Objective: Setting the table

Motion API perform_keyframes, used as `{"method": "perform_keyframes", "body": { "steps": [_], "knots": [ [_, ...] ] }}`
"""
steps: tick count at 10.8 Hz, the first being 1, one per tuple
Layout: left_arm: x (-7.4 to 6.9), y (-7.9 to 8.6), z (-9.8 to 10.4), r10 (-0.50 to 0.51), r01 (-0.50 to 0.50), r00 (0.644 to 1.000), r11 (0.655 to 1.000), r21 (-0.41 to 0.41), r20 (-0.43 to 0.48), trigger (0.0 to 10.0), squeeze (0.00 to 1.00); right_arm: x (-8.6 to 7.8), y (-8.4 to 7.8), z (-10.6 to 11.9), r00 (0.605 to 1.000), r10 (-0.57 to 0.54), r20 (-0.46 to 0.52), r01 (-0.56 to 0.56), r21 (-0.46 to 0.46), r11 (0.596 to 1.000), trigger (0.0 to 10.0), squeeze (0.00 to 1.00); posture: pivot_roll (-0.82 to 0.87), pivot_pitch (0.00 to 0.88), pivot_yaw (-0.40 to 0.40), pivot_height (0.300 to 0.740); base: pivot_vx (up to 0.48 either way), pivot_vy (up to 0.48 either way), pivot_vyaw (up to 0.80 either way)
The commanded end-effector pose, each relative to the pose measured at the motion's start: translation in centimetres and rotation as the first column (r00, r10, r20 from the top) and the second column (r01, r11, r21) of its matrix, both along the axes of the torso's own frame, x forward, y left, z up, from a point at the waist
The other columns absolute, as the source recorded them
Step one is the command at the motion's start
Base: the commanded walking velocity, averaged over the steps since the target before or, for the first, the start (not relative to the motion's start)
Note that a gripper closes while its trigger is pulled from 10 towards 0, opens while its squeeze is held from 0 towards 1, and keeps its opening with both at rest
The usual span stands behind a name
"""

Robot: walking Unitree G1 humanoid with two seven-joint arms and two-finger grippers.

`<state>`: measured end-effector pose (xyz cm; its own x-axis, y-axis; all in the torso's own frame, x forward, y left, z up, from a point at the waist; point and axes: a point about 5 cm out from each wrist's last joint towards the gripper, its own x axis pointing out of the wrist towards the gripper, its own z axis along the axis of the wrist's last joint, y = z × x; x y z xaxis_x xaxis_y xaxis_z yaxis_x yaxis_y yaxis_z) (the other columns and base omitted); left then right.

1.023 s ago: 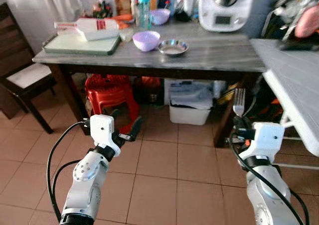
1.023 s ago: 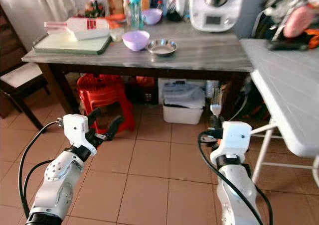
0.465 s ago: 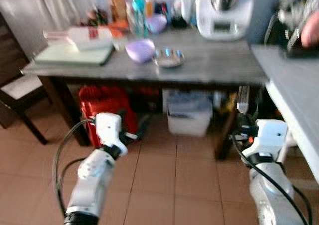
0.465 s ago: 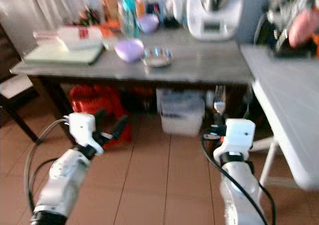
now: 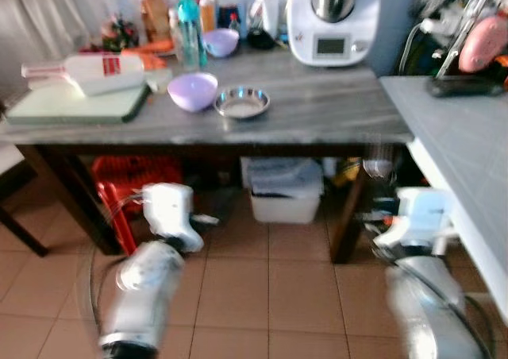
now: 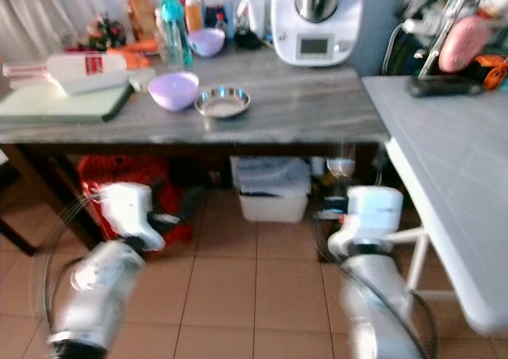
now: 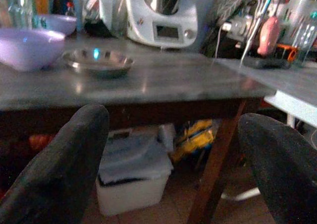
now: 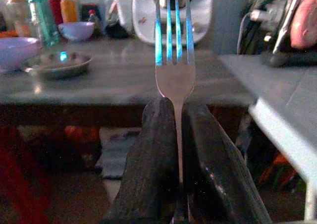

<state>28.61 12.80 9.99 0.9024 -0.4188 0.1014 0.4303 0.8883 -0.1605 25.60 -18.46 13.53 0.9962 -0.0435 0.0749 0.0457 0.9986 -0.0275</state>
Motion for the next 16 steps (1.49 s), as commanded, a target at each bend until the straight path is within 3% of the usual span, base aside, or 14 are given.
{"method": "perform_keyframes", "body": {
  "steps": [1,6,10,13,16],
  "knots": [
    [0.18,1.32,0.24,0.038,-0.038,0.999,0.999,0.024,0.007,10.0,0.0,0.22,1.01,0.72,0.999,0.026,0.034,-0.027,0.016,1.0,10.0,0.0,0.04,0.0,0.017,0.74,0.379,0.0,0.0],
    [0.25,1.06,0.33,0.033,-0.033,0.999,0.999,0.02,0.009,10.0,0.0,0.23,1.14,0.69,0.999,0.034,0.034,-0.034,0.015,0.999,10.0,0.0,0.04,0.0,0.019,0.74,0.379,0.0,0.0],
    [0.3,0.99,0.38,0.03,-0.031,0.999,0.999,0.019,0.01,10.0,0.0,0.24,1.34,0.65,0.999,0.039,0.036,-0.04,0.016,0.999,10.0,0.0,0.04,0.0,0.021,0.74,0.381,0.0,0.7],
    [0.33,0.8,0.39,0.026,-0.026,1.0,0.999,0.018,0.009,10.0,0.0,0.3,1.29,0.62,0.999,0.02,0.03,-0.021,0.049,0.999,10.0,0.0,0.04,0.0,0.021,0.74,0.377,0.0,0.0],
    [0.39,0.66,0.16,0.03,-0.03,1.0,0.999,0.032,-0.007,10.0,0.0,0.35,1.26,0.69,0.999,0.023,0.036,-0.025,0.049,0.998,10.0,0.0,0.04,0.0,0.021,0.74,0.321,0.0,-0.65]
  ]
}}
